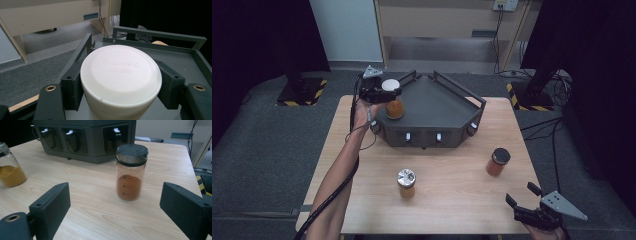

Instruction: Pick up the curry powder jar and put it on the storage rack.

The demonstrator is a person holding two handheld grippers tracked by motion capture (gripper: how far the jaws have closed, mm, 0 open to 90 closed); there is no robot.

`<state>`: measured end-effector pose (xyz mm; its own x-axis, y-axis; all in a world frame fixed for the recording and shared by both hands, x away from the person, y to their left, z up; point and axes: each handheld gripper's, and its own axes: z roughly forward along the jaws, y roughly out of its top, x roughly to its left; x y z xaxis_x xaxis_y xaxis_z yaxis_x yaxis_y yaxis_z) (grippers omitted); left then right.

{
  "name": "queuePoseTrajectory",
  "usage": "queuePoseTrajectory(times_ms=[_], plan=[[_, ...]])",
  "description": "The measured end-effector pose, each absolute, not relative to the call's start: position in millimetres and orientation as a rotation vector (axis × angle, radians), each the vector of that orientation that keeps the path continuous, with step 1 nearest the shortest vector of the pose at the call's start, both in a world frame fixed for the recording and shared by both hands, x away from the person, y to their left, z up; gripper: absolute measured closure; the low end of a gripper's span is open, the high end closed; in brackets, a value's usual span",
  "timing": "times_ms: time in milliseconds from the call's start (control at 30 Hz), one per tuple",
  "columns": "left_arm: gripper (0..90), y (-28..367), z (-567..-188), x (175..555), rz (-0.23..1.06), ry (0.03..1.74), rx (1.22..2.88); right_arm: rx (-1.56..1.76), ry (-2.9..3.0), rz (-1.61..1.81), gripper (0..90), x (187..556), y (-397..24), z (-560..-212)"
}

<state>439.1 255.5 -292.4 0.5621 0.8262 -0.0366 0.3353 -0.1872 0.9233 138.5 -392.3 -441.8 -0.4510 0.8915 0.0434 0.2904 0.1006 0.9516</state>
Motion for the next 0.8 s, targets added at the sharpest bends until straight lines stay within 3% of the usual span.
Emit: queuePoseTrajectory(times_ms=[367, 633, 800], plan=[[32.1, 257, -296, 437, 0.598, 0.943, 1.756, 1.15, 1.813, 1.363, 9.6, 138, -392, -442], [15.9, 262, -284, 431, 0.61, 0.93, 1.722, 1.147, 1.815, 1.36, 9.5, 138, -392, -442], [11.8, 264, -275, 424, 0.622, 0.902, 1.726, 1.148, 1.814, 1.359, 9.4, 138, -392, -442]])
